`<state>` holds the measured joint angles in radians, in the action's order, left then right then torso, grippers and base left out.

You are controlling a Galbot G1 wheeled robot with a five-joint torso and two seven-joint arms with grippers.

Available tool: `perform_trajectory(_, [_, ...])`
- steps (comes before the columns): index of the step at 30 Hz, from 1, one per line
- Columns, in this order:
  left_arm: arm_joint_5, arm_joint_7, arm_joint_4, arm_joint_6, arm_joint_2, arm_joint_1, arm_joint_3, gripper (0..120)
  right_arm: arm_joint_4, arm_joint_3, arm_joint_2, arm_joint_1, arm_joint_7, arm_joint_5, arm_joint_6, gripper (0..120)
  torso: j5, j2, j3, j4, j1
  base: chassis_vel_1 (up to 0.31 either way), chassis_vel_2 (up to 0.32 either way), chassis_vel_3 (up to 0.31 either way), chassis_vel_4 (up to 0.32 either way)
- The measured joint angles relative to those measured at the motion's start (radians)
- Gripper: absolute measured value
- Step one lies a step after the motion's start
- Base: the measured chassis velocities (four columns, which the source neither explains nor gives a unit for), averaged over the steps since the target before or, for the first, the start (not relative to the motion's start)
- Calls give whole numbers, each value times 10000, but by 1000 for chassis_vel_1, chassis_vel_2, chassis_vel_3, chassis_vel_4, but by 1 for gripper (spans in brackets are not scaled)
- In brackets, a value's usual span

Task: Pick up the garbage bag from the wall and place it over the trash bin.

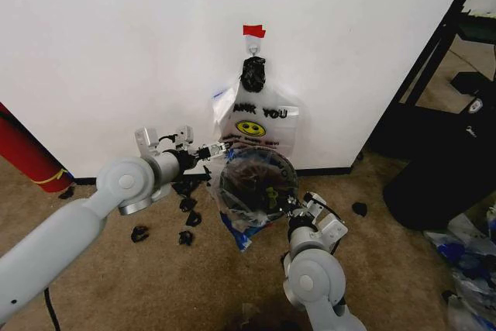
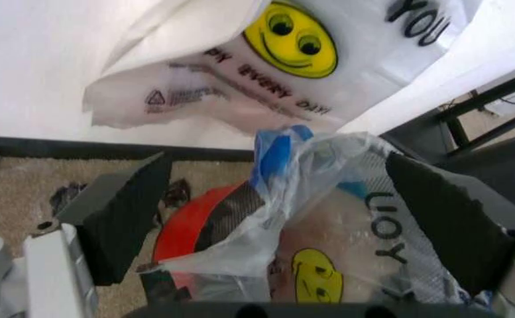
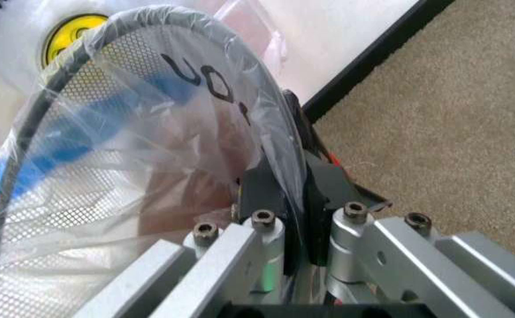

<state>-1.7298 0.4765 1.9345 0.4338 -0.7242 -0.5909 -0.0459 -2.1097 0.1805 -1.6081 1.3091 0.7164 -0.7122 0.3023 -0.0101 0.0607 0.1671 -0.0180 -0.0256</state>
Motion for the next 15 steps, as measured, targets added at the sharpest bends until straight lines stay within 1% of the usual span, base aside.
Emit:
perform_trajectory(3, [47,-113,-63,-13,-27,-16,-41,95,2,1,0,-8,3,-7,9,0,0,0,0,0,0,0,0,0,0])
perform_trajectory(4, [73,-159,-87,-22,-45,-20,-62,94,5,1,0,-11,3,-10,13,0,0,0,0,0,0,0,0,0,0])
perform_trajectory(6, [188,-315,-186,-78,-156,2,-173,86,19,4,0,-13,4,-14,25,0,0,0,0,-1,0,0,0,0,0])
perform_trajectory(8, [222,-335,-217,-82,-181,27,-207,86,19,6,0,-12,5,-15,26,0,0,0,0,-1,0,0,0,0,0])
perform_trajectory(9, [285,-352,-282,-86,-225,72,-263,81,19,10,0,-9,6,-18,26,0,1,0,0,-1,0,0,0,0,0])
perform_trajectory(10, [308,-353,-308,-87,-242,87,-283,79,18,11,0,-8,7,-20,26,0,1,0,0,-1,0,0,0,0,0])
perform_trajectory(12, [542,-404,-447,-129,-326,128,-390,68,-7,29,0,-5,19,-36,29,0,0,0,0,-2,0,0,0,0,0])
perform_trajectory(14, [708,-448,-517,-159,-356,120,-441,59,-25,47,0,-12,27,-51,29,0,0,1,0,-1,0,0,0,0,0])
perform_trajectory(15, [708,-448,-517,-159,-356,120,-441,59,-25,47,0,-12,27,-51,29,0,0,1,0,-1,0,0,0,0,0])
